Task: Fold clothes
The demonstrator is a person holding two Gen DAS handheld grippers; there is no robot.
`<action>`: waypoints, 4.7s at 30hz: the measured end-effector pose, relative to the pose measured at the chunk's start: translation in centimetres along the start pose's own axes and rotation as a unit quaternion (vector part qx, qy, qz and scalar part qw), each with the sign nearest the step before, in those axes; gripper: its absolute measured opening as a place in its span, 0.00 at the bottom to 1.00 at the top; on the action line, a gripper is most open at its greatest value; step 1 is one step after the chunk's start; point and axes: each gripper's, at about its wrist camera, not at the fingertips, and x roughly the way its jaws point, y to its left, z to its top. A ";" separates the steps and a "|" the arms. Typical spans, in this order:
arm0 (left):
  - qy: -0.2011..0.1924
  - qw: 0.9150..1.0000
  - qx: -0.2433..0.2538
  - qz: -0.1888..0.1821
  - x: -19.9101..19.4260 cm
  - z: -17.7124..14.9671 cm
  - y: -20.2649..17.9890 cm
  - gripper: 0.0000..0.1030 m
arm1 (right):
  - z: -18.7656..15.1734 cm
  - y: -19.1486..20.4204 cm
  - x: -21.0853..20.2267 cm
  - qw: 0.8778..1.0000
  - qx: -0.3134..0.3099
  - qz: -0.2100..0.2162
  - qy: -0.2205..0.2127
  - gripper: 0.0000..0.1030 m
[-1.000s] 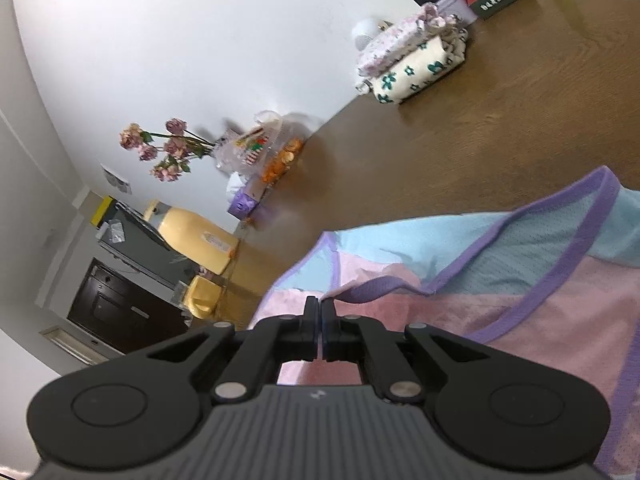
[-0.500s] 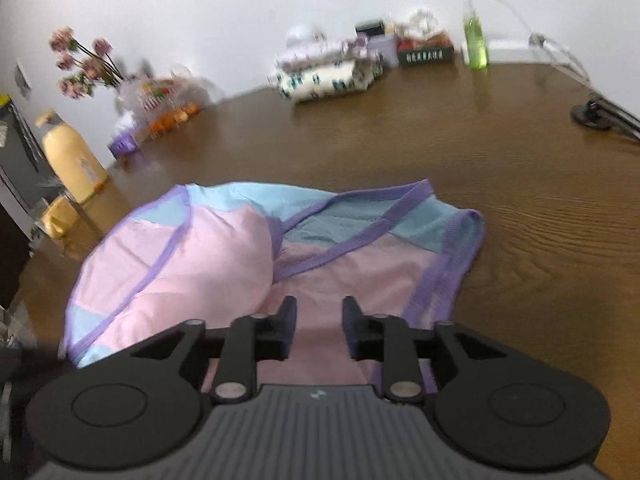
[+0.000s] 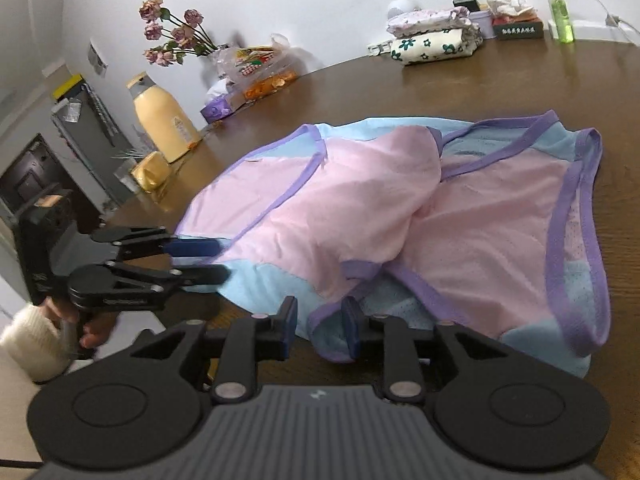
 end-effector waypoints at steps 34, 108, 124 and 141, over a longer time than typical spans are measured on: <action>-0.038 0.995 -0.052 -0.075 -3.6 -4.0 4.7 0.29 | 9.8 7.4 7.3 0.984 -0.176 -0.019 -0.017 0.33; -0.023 0.999 0.029 -0.008 1.0 -0.3 14.3 0.44 | 0.3 -3.9 -5.0 0.960 -0.277 -0.042 0.012 0.29; -0.049 0.998 -0.022 -0.012 -0.8 0.0 15.3 0.42 | 5.6 -8.3 -6.4 0.984 -0.129 -0.104 -0.063 0.53; -0.036 0.999 -0.033 -0.022 -1.1 -2.2 14.7 0.26 | 3.9 -3.6 1.8 0.977 -0.177 -0.117 -0.024 0.34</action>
